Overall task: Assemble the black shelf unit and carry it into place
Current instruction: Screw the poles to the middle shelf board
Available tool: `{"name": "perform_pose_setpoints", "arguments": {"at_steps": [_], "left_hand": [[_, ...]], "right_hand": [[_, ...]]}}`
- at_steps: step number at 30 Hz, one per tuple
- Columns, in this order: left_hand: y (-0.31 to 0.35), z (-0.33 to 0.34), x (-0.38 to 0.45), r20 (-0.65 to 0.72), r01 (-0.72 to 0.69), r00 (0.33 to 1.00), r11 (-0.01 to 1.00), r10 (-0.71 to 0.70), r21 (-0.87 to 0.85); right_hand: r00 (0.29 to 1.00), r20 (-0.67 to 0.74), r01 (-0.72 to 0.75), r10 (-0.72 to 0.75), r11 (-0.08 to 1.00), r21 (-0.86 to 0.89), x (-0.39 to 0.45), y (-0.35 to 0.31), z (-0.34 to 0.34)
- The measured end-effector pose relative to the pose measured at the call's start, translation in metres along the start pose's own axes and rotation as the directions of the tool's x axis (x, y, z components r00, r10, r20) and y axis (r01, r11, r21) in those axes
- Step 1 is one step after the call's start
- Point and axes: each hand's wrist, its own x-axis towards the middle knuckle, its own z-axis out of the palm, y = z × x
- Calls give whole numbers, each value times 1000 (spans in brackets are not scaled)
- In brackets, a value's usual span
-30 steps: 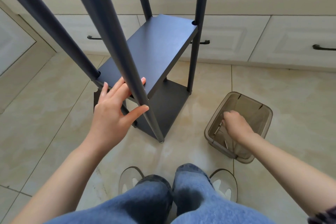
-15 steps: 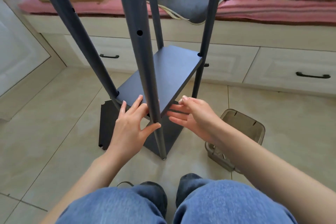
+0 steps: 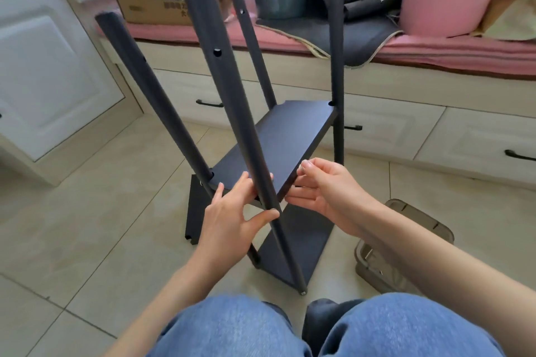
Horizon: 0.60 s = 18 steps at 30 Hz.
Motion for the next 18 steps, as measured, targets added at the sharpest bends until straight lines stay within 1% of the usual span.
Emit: {"name": "perform_pose_setpoints", "arguments": {"at_steps": [3,5,10,12,16,18], "left_hand": [[-7,-10,-3,-14,65,998,994,-67,-85],[-12,-17,-5,-18,100,994,979,-104,-180],[-31,-28,-5,-42,157,981,909,-188,-386],[-44,-29,-4,-48,173,975,875,-217,-451],[-72,-22,-7,-59,214,954,806,-294,-552],[-82,-14,-10,-61,246,935,760,-350,-601]], "right_hand": [[1000,28,-2,2,1000,-23,7,-5,15],[999,43,-14,15,1000,-18,13,-5,25],[993,102,-66,62,997,35,32,-1,49],[991,117,-74,71,997,21,41,2,60],[991,87,-93,97,994,-49,63,10,77],[990,57,-126,131,989,-72,71,16,86]]}}
